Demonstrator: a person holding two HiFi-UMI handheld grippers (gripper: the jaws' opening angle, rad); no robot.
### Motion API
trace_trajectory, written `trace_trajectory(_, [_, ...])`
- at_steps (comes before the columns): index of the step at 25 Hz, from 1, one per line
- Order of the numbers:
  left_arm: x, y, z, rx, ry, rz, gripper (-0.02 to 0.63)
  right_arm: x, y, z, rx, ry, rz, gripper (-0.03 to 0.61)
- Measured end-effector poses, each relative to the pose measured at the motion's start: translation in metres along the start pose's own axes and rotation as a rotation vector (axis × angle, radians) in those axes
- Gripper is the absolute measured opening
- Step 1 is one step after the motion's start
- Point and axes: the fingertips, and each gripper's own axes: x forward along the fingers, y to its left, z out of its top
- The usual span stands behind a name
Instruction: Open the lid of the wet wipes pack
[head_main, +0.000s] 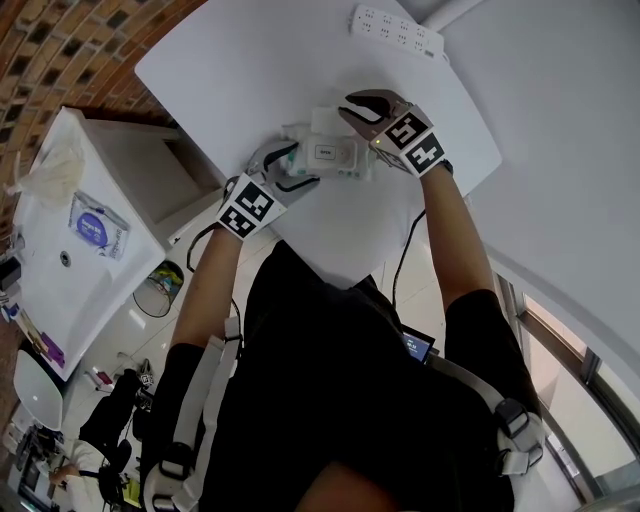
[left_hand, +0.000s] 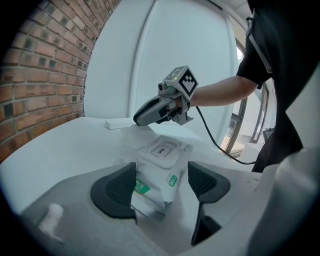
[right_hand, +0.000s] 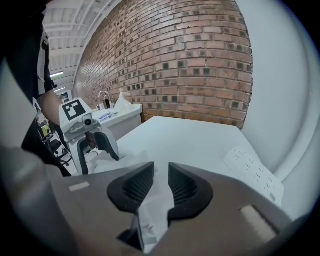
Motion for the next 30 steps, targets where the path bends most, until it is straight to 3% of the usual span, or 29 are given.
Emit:
trace_trajectory(8, [0.000,0.002,0.001,0.011,0.013,0.017,0.328,0.010,-0.001,-0.017,0.030,0.073,-0.084,0.081])
trace_trajectory(15, [-0.013,0.001,0.013,-0.031,-0.068,-0.004,0.330,-0.019,-0.005,-0.002,0.095,-0.064,-0.207,0.081])
trace_trajectory(21, [-0.029,-0.003,0.037,-0.008,-0.139,0.006,0.328,-0.047,0.006,0.006,0.093,-0.124,-0.266,0.074])
trace_trajectory(26, [-0.041,-0.018,0.051,0.010,-0.171,0.051,0.328,-0.075,0.021,0.016,0.146,-0.234,-0.276,0.058])
trace_trajectory(30, [-0.054,-0.032,0.063,-0.037,-0.218,0.118,0.328,-0.101,0.046,0.015,0.154,-0.304,-0.269,0.034])
